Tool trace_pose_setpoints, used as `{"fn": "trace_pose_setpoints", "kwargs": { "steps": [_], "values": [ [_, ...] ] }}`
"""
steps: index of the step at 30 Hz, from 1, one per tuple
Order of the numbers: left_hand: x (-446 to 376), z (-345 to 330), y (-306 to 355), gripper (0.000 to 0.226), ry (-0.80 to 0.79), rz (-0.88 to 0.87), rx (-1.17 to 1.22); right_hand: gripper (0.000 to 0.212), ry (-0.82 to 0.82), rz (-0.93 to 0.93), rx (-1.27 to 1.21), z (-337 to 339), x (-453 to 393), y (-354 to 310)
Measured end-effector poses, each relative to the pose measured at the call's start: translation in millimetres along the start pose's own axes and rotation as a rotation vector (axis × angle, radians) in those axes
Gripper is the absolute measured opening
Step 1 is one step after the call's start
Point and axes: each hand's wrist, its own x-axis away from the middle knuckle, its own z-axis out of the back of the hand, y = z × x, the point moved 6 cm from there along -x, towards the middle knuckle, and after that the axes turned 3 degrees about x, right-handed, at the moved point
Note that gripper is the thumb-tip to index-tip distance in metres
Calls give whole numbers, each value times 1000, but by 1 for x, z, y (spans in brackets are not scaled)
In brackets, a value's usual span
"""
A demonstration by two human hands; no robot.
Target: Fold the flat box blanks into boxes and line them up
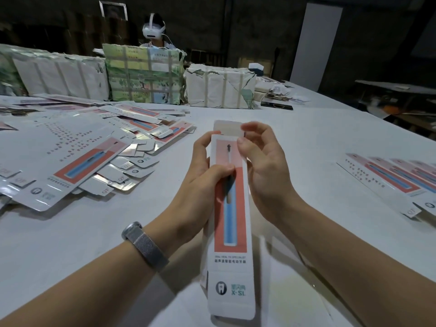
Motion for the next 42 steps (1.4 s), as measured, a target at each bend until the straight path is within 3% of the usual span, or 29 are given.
{"fn": "trace_pose_setpoints", "kwargs": {
  "steps": [3,7,15,19,25,37,42],
  "values": [
    [1,-4,-1,62,-14,38,53,29,5,-6,-89,5,-5,-2],
    [3,-6,2,66,-9,20,15,13,-25,-11,-72,6,-7,-5],
    [6,-9,7,72,-74,37,-115,9,-241,-182,-44,6,-13,-6],
    [6,-5,7,61,-81,87,-98,22,-260,-170,31,11,-16,-8],
    [7,-6,5,57,-111,131,-65,17,-193,-106,92,17,-20,-8],
    [2,0,4,55,-108,66,-73,27,-283,-40,214,22,-20,-13],
    [3,2,9,46,-74,0,-62,21,-275,-56,172,15,-17,-10]
  ]
}}
